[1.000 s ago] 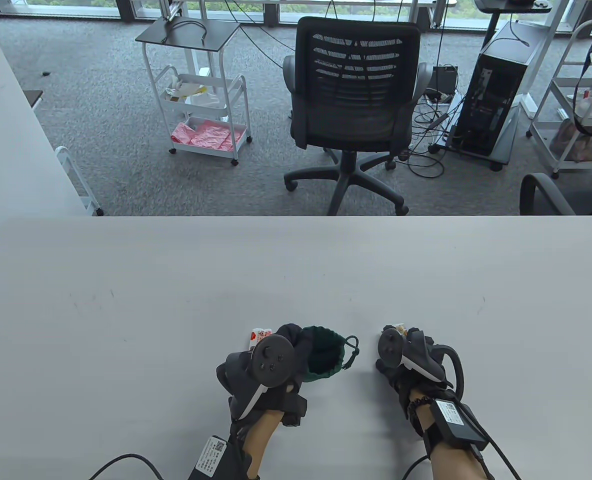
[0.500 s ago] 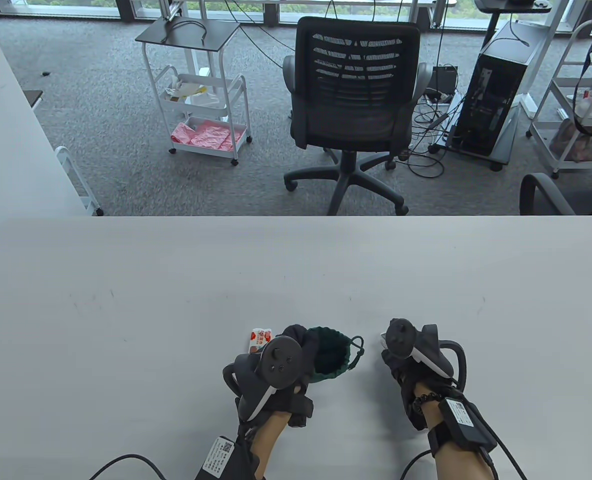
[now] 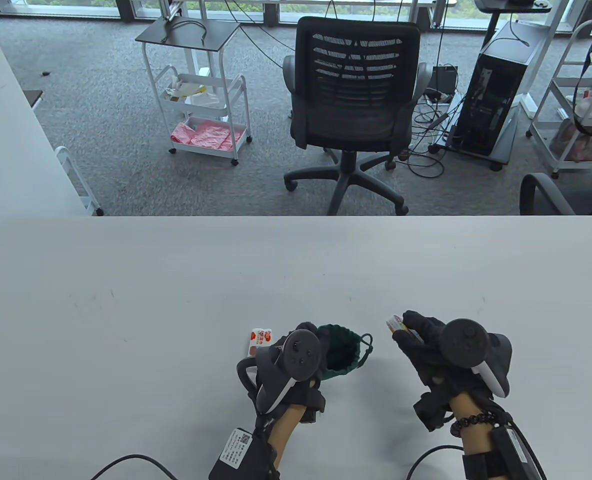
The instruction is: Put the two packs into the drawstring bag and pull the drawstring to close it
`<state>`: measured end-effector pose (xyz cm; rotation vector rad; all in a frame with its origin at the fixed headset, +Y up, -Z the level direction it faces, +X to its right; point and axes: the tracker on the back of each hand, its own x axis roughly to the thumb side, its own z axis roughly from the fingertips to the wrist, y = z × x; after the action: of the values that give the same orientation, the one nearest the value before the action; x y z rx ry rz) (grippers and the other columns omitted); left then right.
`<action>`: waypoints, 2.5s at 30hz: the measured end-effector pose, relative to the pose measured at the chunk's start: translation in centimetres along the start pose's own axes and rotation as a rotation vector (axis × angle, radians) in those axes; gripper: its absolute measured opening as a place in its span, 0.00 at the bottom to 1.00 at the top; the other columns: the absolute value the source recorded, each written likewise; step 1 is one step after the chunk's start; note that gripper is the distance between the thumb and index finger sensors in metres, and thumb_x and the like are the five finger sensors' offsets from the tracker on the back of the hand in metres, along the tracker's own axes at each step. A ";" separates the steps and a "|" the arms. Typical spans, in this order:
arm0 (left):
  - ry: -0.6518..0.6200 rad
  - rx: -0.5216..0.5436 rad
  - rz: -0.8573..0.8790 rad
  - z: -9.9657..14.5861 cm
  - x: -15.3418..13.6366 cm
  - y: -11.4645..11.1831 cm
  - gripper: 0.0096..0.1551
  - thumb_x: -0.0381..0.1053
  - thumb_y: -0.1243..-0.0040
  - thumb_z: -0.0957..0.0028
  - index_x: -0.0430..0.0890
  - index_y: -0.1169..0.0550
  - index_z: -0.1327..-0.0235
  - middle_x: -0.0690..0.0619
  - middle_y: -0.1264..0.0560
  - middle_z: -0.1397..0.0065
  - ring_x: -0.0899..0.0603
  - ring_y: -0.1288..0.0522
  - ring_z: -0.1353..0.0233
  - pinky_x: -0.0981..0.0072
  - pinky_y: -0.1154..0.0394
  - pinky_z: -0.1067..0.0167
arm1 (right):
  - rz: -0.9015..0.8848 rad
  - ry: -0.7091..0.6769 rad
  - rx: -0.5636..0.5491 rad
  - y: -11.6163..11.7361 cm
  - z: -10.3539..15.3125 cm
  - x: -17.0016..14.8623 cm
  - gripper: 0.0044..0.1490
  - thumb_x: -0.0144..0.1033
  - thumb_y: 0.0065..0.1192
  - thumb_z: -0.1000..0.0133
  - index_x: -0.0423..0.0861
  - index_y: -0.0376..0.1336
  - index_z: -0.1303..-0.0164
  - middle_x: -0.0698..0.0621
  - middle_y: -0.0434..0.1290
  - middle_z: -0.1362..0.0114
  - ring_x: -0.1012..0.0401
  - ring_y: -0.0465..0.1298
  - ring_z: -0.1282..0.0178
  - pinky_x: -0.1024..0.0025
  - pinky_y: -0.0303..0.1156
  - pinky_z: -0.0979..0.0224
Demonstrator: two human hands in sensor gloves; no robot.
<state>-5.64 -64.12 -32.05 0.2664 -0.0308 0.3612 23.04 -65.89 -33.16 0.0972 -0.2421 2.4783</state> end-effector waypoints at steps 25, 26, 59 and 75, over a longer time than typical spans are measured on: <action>-0.096 -0.001 0.077 2.0 1.4 0.0 0.23 0.62 0.34 0.49 0.45 0.14 0.56 0.57 0.10 0.69 0.59 0.09 0.77 0.65 0.10 0.66 | -0.167 -0.470 -0.047 -2.7 3.8 6.4 0.29 0.58 0.59 0.44 0.47 0.76 0.51 0.43 0.81 0.43 0.56 0.89 0.65 0.65 0.88 0.62; -0.098 0.000 0.075 2.1 1.4 0.0 0.23 0.62 0.34 0.49 0.45 0.13 0.56 0.57 0.10 0.69 0.58 0.09 0.77 0.65 0.10 0.65 | -0.136 -0.480 -0.035 -2.4 3.8 6.8 0.29 0.58 0.59 0.44 0.47 0.76 0.51 0.43 0.81 0.43 0.56 0.89 0.65 0.65 0.88 0.62; -0.091 -0.118 0.268 2.1 0.3 -0.7 0.22 0.61 0.34 0.49 0.46 0.14 0.55 0.57 0.11 0.68 0.58 0.10 0.76 0.63 0.11 0.64 | 0.431 -0.524 -0.215 1.3 5.0 10.1 0.44 0.73 0.52 0.55 0.47 0.76 0.51 0.44 0.80 0.42 0.55 0.87 0.59 0.62 0.87 0.56; -0.090 -0.139 0.368 1.8 -0.3 -1.3 0.22 0.62 0.36 0.48 0.47 0.15 0.53 0.58 0.11 0.66 0.57 0.10 0.74 0.63 0.11 0.62 | 0.224 -0.262 -0.025 0.0 3.4 6.6 0.49 0.67 0.57 0.50 0.39 0.67 0.33 0.35 0.74 0.31 0.43 0.84 0.45 0.49 0.83 0.45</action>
<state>-5.40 -65.89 -30.64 0.1380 -0.1941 0.7095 17.88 -62.60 -29.00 0.4063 -0.4150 2.6816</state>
